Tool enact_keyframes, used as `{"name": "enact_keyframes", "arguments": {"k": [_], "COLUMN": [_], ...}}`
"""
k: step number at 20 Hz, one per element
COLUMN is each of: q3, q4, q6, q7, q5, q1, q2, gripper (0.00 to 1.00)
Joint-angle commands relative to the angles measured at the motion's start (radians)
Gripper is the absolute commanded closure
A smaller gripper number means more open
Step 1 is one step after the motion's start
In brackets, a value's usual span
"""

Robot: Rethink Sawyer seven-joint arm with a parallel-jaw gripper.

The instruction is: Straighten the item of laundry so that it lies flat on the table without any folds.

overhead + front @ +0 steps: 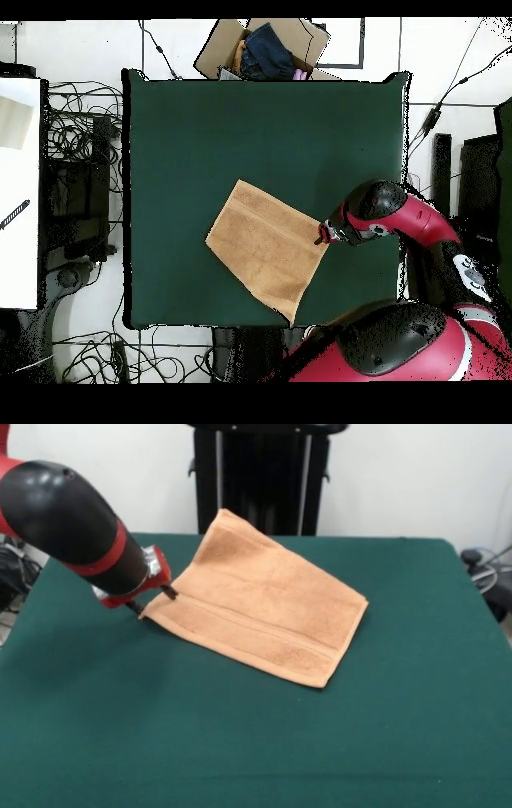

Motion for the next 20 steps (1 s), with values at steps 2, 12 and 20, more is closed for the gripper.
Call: {"name": "enact_keyframes", "arguments": {"k": [2, 12, 20], "q3": [0.043, 0.042, 0.042], "q4": [0.115, 0.128, 0.122], "q6": [-0.114, -0.126, -0.13], "q7": [0.105, 0.105, 0.103], "q5": [-0.027, -0.022, -0.023], "q1": [0.033, 0.025, 0.023], "q2": [-0.007, -0.008, 0.0], "gripper": [0.0, 0.0, 0.0]}}
